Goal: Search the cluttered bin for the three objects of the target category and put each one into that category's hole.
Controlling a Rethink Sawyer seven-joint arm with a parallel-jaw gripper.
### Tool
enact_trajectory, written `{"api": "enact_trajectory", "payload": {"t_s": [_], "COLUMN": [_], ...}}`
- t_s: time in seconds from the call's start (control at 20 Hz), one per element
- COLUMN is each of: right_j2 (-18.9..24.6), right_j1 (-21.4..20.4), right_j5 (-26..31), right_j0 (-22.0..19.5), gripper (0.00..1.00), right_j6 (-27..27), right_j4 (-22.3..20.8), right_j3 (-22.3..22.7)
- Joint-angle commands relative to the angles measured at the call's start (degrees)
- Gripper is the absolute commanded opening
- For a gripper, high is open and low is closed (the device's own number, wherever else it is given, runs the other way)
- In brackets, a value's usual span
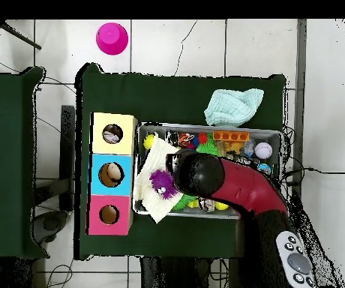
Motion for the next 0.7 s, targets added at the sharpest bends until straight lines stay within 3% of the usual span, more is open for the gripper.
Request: {"api": "enact_trajectory", "payload": {"t_s": [0.05,0.5,0.7], "right_j2": [2.3,3.1,5.9], "right_j1": [6.2,9.6,10.2], "right_j5": [-5.1,-7.3,-6.4], "right_j0": [-2.2,-2.8,-4.3], "gripper": [1.00,1.00,1.00], "right_j6": [3.3,4.5,5.7], "right_j4": [-4.3,-5.3,-1.9], "right_j3": [-2.7,-4.1,-2.1]}}
